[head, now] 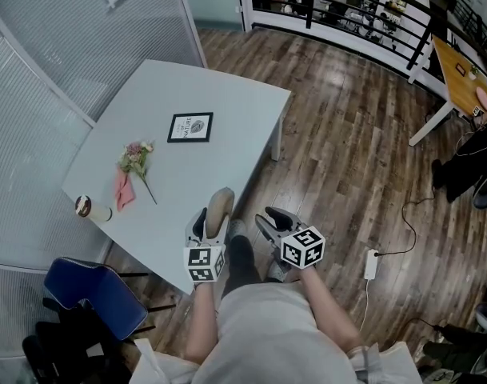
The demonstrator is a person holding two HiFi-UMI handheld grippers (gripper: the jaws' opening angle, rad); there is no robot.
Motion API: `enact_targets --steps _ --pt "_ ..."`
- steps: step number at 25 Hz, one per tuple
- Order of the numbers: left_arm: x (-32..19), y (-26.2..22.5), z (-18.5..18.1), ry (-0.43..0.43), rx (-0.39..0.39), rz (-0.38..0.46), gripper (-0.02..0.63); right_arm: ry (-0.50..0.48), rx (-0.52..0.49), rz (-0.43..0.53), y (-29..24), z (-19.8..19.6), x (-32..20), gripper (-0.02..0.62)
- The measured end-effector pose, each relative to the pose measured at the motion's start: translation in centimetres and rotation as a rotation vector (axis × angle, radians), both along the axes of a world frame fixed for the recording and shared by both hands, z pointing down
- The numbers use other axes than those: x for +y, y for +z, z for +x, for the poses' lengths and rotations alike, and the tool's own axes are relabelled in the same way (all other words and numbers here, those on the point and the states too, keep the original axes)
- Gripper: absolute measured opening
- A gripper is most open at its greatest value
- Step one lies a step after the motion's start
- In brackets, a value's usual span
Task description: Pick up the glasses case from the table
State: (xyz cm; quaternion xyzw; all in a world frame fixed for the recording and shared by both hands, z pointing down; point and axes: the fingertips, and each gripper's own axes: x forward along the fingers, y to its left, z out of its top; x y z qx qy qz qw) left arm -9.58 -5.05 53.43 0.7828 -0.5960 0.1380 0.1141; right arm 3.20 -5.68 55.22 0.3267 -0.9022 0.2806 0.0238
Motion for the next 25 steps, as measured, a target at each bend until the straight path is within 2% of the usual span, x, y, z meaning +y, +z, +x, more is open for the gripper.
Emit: enact_targets --steps 12,15,25 --pt "0.14 0.17 0.03 -0.003 -0.007 -0.010 0.256 -0.009 -0.002 0.004 0.00 0.02 0.04 0.093" --pt "0.06 0.20 -0.07 -0.006 -0.010 -0.010 0.256 -0.013 -0.018 0.013 -0.20 -0.05 0.04 -0.002" --pt "-0.16 0.19 0.07 -0.003 -0.007 -0.009 0.256 -0.019 -0.026 0.012 -0.25 -0.42 -0.08 -0.003"
